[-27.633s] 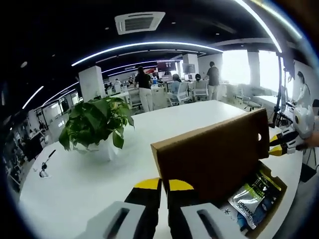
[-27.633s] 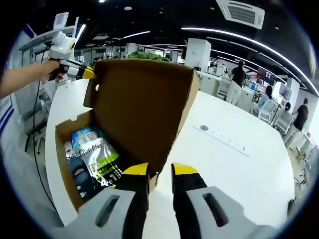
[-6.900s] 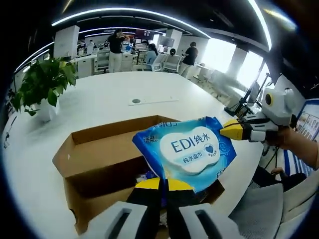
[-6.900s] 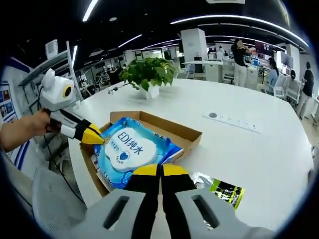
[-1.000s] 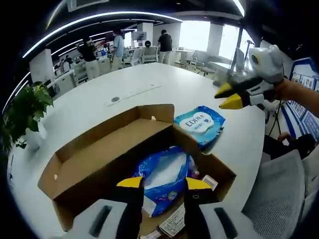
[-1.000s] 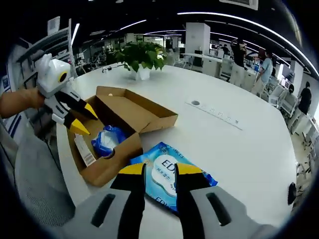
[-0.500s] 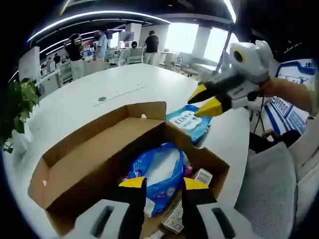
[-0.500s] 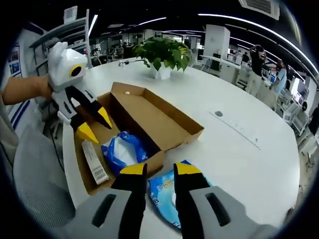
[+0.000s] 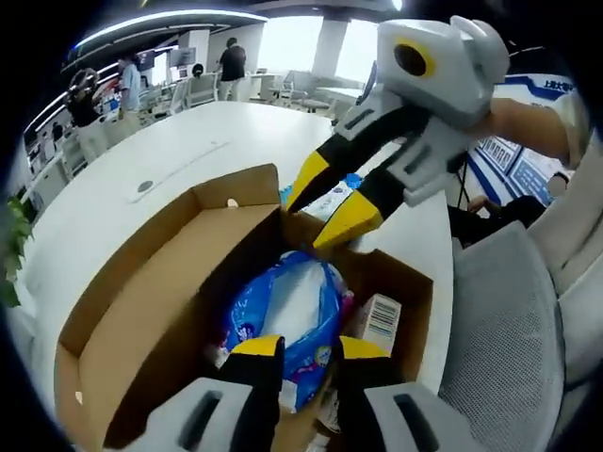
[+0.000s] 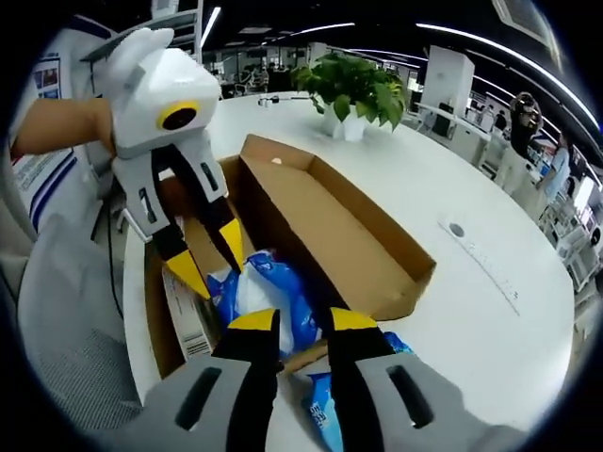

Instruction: Operate the shoe box by opening the lid, removing the specified soft item, and placing it in the target area until the item is outside and the box remains undamaged.

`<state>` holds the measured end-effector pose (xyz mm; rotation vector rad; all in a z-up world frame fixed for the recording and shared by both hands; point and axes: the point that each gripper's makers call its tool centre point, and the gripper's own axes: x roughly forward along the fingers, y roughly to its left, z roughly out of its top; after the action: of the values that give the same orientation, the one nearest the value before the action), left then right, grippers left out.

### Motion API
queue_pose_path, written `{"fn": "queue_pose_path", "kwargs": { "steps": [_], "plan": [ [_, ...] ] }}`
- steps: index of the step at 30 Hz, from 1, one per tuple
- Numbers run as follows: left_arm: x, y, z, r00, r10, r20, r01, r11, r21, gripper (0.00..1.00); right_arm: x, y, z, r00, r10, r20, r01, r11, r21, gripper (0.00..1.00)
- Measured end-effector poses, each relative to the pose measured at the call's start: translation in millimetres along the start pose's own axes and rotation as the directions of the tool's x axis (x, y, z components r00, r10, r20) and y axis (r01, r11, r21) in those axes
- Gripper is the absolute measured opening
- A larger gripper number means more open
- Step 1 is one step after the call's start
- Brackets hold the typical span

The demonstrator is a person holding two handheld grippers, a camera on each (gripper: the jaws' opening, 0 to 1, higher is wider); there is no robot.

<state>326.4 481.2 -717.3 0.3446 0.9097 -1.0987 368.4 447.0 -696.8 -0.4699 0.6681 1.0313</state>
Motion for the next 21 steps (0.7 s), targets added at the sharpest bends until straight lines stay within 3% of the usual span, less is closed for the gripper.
{"fn": "queue_pose_path", "kwargs": {
  "steps": [5,10,17,21],
  "plan": [
    [7.7,3.7,-6.8,0.998,-0.024,-0.054,0.027,0.998,0.05,0.18,16.5,8.6,-4.9,0.999,0.027,-0.043,-0.029,0.999,-0.037,0.15],
    [13.0,-5.8,-3.9,0.993,-0.103,-0.061,0.108,0.989,0.105,0.18,26.5,12.1,-9.0,0.997,0.036,-0.07,-0.039,0.998,-0.048,0.13],
    [19.9,-0.7,-10.4,0.99,-0.086,-0.108,0.099,0.987,0.124,0.15,36.9,9.9,-13.4,0.995,0.031,-0.097,-0.036,0.998,-0.048,0.08],
    [19.6,4.5,-17.4,0.988,-0.07,-0.139,0.088,0.988,0.127,0.05,41.8,6.6,-15.7,0.994,0.015,-0.112,-0.022,0.998,-0.056,0.02]
  ]
}}
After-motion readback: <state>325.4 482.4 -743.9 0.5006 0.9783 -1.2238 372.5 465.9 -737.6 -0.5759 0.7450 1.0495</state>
